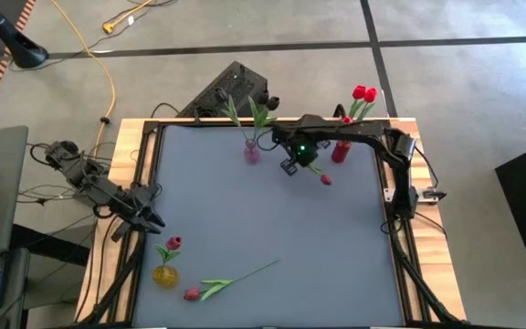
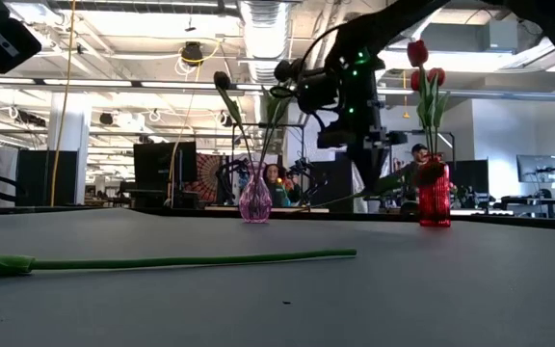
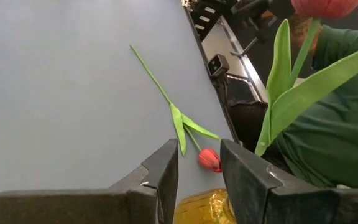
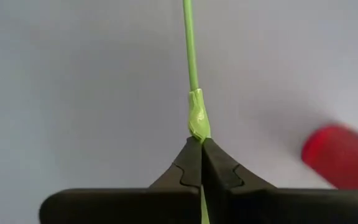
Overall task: Sort flowers into vase by color
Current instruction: Put the top dark red flower into the yellow vase
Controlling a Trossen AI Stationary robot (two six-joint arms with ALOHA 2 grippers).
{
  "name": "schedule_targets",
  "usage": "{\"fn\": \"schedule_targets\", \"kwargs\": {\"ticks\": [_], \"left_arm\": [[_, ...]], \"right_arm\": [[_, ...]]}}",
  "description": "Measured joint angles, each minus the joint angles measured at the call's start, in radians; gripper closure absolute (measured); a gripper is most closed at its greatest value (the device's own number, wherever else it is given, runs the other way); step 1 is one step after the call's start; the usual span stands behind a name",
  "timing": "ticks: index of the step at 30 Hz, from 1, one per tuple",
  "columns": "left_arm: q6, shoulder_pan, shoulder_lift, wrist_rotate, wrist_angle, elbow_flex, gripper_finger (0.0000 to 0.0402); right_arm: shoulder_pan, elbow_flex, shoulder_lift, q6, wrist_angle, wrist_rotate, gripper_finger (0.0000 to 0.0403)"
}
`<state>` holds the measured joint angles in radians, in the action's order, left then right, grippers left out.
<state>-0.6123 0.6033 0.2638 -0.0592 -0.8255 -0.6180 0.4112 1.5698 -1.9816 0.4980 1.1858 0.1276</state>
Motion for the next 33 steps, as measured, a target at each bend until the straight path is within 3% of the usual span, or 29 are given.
{"fn": "schedule_targets", "kwargs": {"ticks": [9,18,28,33], "left_arm": [[0.025,0.0,0.0,0.011,0.0,0.0,0.0294],[0.108,0.0,0.0,-0.022,0.0,0.0,0.0294],[0.174,0.0,0.0,-0.057,-0.028,-0.005,0.0294],[0.032,0.0,0.0,-0.218,-0.021,-0.041,0.0294]], "right_arm": [[-0.134,0.018,0.0,0.011,0.189,0.0,0.0378],[-0.374,0.018,0.0,-0.004,0.198,0.022,0.0378],[-0.633,0.018,0.0,-0.079,0.153,0.35,0.0378],[-0.712,0.018,0.0,-0.242,0.067,0.582,0.0377]]}}
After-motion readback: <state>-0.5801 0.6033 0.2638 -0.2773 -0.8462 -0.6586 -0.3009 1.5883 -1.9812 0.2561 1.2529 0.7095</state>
